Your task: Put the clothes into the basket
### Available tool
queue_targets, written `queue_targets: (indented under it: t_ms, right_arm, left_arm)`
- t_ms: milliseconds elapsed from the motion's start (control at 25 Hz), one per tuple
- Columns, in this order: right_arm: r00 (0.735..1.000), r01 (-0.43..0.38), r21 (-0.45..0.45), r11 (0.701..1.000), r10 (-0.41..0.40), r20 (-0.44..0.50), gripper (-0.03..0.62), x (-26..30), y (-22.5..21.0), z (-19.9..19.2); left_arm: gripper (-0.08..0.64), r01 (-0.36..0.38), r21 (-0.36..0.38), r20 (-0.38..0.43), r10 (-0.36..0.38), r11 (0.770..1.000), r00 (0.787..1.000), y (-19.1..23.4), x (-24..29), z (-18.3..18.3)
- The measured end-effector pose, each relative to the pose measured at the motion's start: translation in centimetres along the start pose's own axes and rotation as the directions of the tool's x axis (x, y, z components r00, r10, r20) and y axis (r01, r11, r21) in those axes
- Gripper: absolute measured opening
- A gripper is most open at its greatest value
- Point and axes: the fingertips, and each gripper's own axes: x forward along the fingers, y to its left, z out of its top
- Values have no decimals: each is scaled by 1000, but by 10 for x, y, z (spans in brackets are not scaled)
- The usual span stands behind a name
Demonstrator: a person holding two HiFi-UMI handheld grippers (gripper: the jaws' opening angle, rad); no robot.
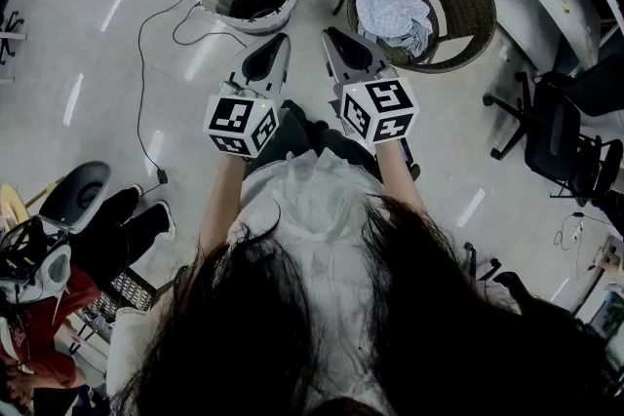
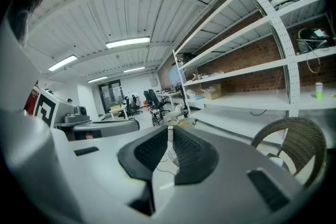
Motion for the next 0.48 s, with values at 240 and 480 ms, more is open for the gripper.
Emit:
queue_targets:
  t_ms: [240, 480]
  right_arm:
    - [1000, 13, 25, 1000, -14, 2, 46, 12, -3, -1]
    - [999, 33, 46, 998, -32, -8, 46, 30, -2, -2]
  left_arm:
    - [23, 3, -11, -12, -4, 1000, 1000, 11, 5, -3]
    - [23, 19, -32, -30, -20, 999, 999, 31, 13, -5]
